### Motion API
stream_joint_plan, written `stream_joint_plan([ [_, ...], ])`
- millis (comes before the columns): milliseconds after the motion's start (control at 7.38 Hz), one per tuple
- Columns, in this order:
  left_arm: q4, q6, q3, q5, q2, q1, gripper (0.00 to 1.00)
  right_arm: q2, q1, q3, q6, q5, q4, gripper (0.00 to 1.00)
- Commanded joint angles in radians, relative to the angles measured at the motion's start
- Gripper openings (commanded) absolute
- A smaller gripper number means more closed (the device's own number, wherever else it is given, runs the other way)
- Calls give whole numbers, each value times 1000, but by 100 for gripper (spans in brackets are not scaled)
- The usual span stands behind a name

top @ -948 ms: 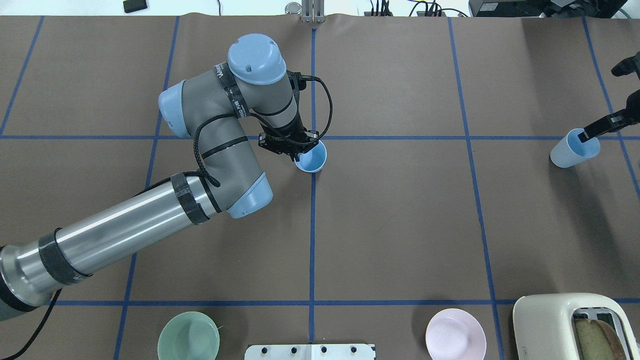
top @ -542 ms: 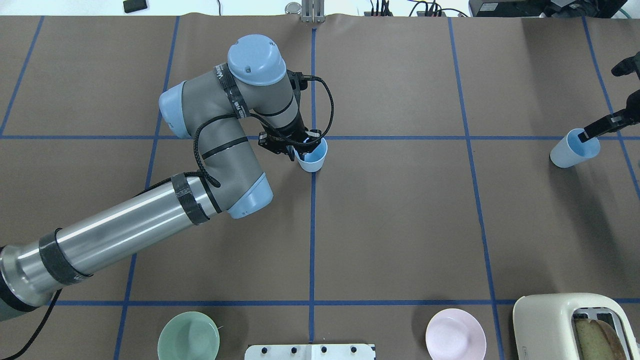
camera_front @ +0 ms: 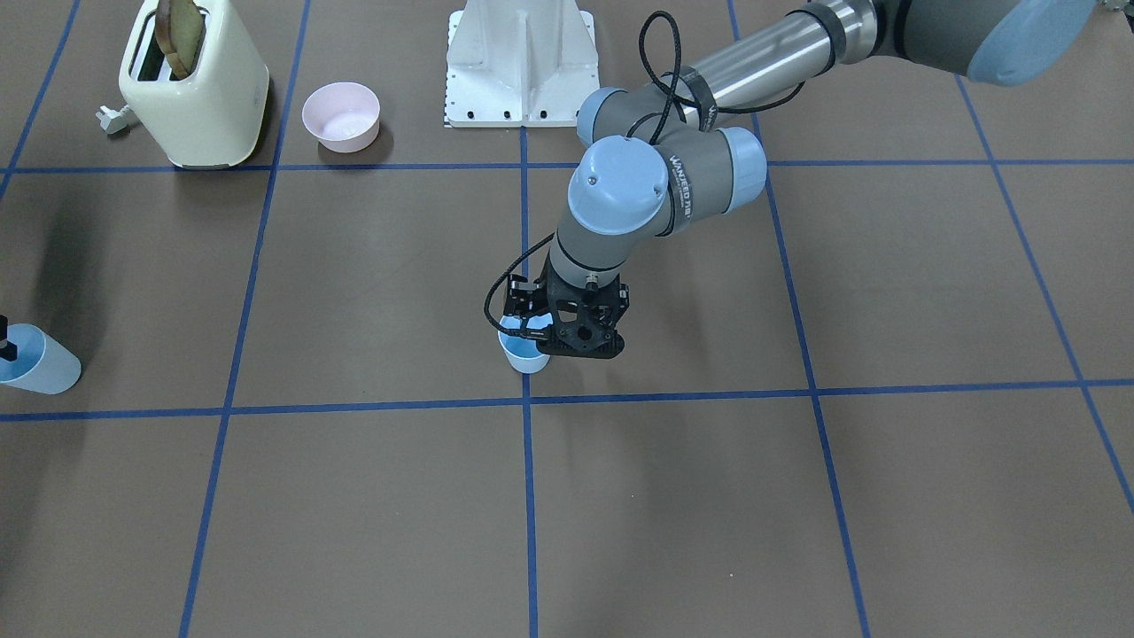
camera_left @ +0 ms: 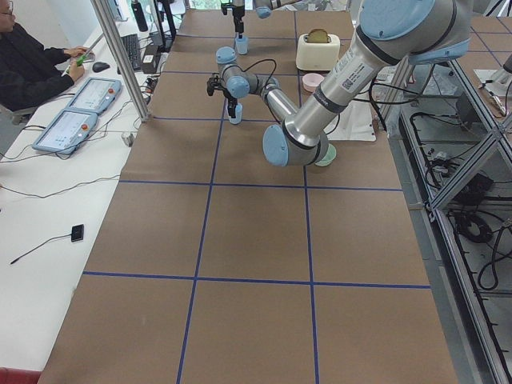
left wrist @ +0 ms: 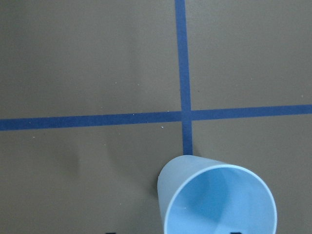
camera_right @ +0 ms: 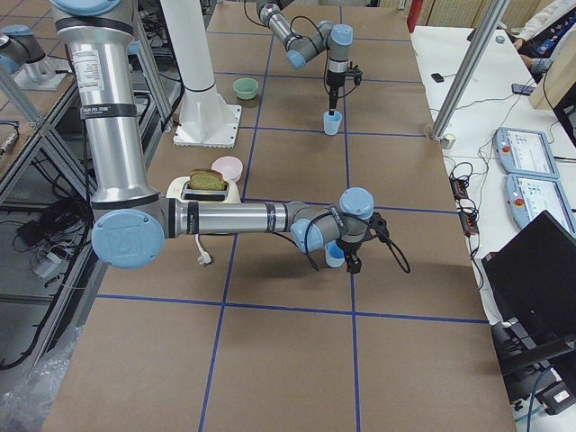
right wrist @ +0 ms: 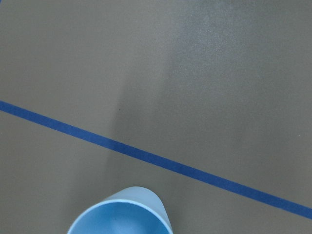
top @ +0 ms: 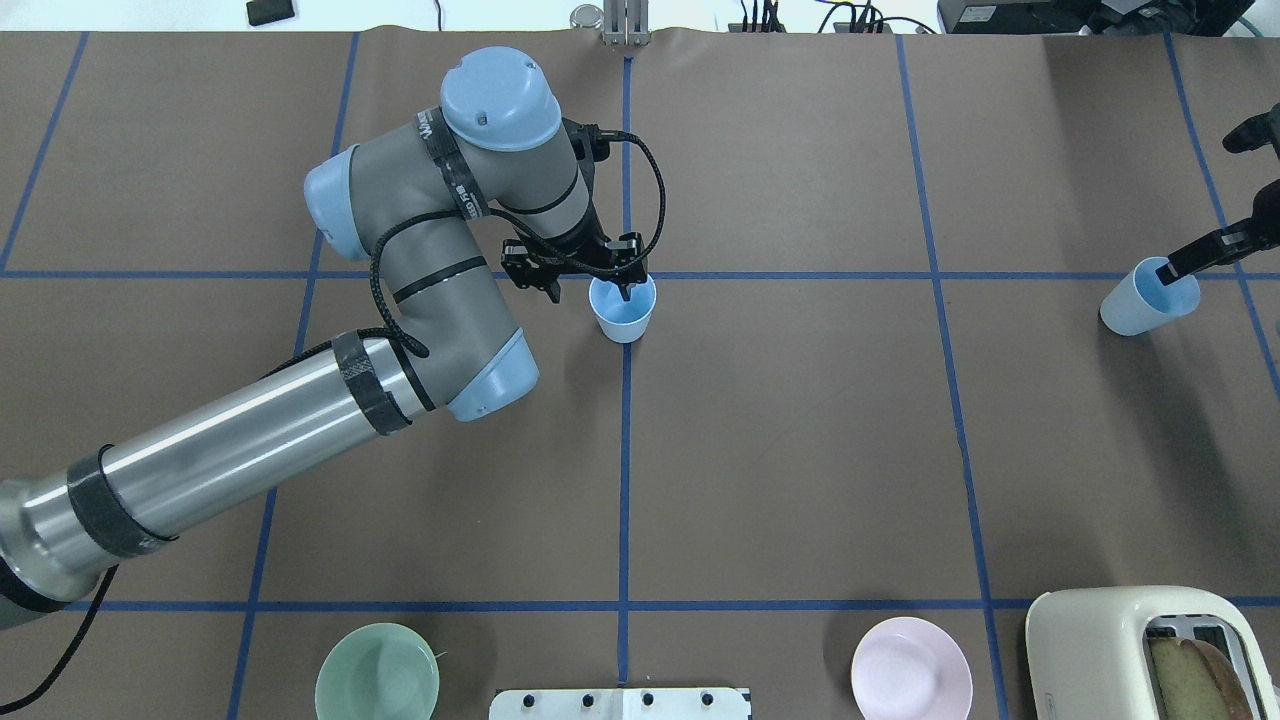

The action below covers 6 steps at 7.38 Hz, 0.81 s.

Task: Stack blue cups with both arms
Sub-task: 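Withdraw the left arm while the right gripper lifts the other light-blue cup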

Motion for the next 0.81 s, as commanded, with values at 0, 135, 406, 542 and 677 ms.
stream_joint_plan([
  [0, 10, 10, -51, -111, 26, -95, 88, -7, 0, 0, -1, 1, -1, 99],
  [135, 10, 31, -102, -153, 75, -150, 91, -12, 0, 0, -3, 0, 1, 98],
  [406, 24, 131, -121, -205, 134, -235, 92, -34, -3, -3, -36, 0, 1, 90],
  [542, 38, 166, -121, -240, 139, -272, 92, -29, -14, -3, -35, -2, -1, 73],
  [677, 42, 183, -137, -254, 161, -292, 92, -20, -18, -3, -32, -3, -1, 60],
])
